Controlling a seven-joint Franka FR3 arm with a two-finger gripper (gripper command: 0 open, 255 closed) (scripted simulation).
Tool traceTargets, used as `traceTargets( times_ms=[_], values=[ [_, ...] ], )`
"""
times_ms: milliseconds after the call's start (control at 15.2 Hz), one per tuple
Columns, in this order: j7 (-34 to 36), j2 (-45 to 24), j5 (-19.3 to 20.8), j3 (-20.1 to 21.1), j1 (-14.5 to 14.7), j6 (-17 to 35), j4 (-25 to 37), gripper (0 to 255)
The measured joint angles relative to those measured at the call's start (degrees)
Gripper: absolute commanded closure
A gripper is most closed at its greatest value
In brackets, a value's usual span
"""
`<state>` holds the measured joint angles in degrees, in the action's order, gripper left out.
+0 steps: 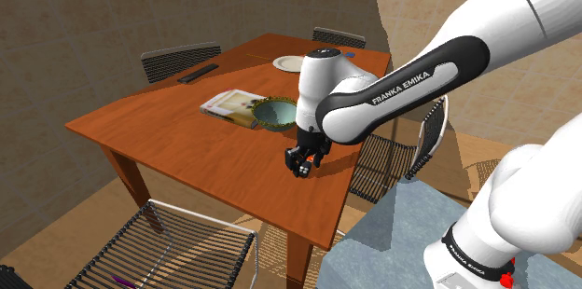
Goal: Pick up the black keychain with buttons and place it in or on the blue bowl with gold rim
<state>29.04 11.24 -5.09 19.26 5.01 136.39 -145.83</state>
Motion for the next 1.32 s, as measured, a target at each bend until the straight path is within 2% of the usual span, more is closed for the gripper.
traceTargets(
  times_ms=[1320],
  values=[
    [-1.47,8.41,-1.46,-1.74,0.44,-16.36,8.18,255]
  ],
)
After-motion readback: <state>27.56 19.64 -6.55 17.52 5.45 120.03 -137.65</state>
